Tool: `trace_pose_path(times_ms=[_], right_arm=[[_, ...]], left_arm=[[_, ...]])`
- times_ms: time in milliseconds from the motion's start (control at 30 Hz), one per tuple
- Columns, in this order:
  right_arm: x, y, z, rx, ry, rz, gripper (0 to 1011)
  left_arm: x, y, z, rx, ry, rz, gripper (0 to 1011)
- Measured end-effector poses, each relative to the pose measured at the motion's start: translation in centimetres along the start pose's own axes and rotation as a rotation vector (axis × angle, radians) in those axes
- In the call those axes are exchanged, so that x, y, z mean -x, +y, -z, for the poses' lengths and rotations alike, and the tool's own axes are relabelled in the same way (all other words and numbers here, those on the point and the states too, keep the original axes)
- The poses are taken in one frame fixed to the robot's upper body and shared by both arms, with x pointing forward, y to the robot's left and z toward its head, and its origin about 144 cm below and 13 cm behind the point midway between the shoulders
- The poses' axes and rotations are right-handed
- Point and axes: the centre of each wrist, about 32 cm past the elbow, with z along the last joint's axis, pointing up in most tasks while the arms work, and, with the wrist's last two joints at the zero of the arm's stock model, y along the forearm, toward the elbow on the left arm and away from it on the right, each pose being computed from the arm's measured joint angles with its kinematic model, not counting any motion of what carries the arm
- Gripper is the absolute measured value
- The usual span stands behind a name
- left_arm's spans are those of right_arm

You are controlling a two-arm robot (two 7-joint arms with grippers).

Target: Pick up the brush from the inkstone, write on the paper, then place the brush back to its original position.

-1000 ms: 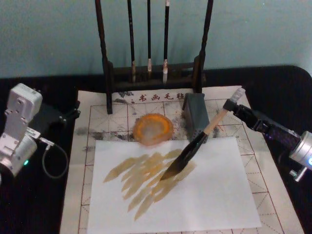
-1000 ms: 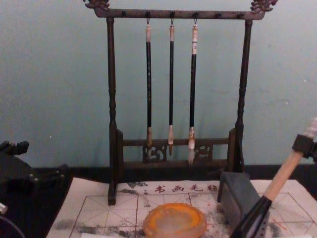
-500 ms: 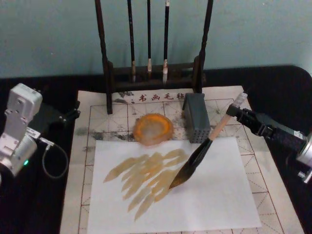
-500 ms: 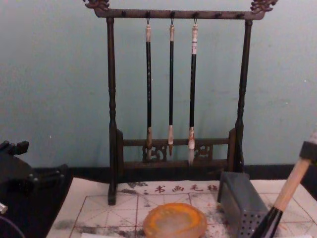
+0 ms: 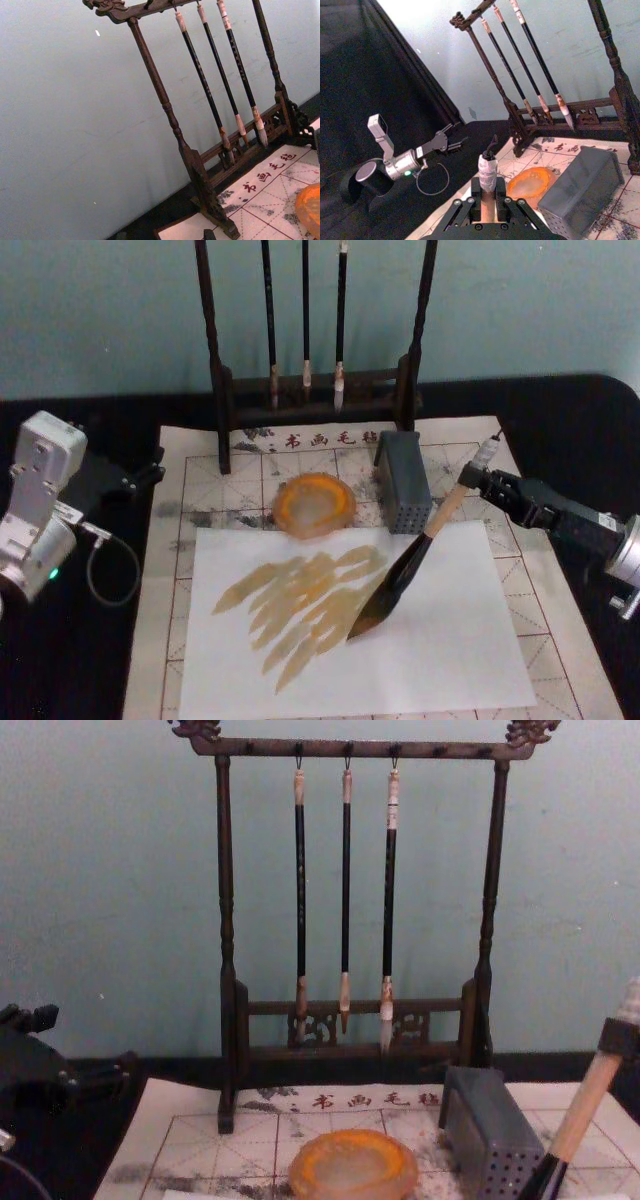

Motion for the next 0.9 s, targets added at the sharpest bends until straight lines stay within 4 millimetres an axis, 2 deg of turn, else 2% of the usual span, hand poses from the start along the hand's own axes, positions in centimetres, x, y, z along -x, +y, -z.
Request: trace_pose_path(times_ms=[900], right_arm=[[-0.08,0.13,0.49,0.020,-0.025,-0.005,185]], left_arm=[[0.00,0.00,0.00,0.000,0.000,0.000,1001]])
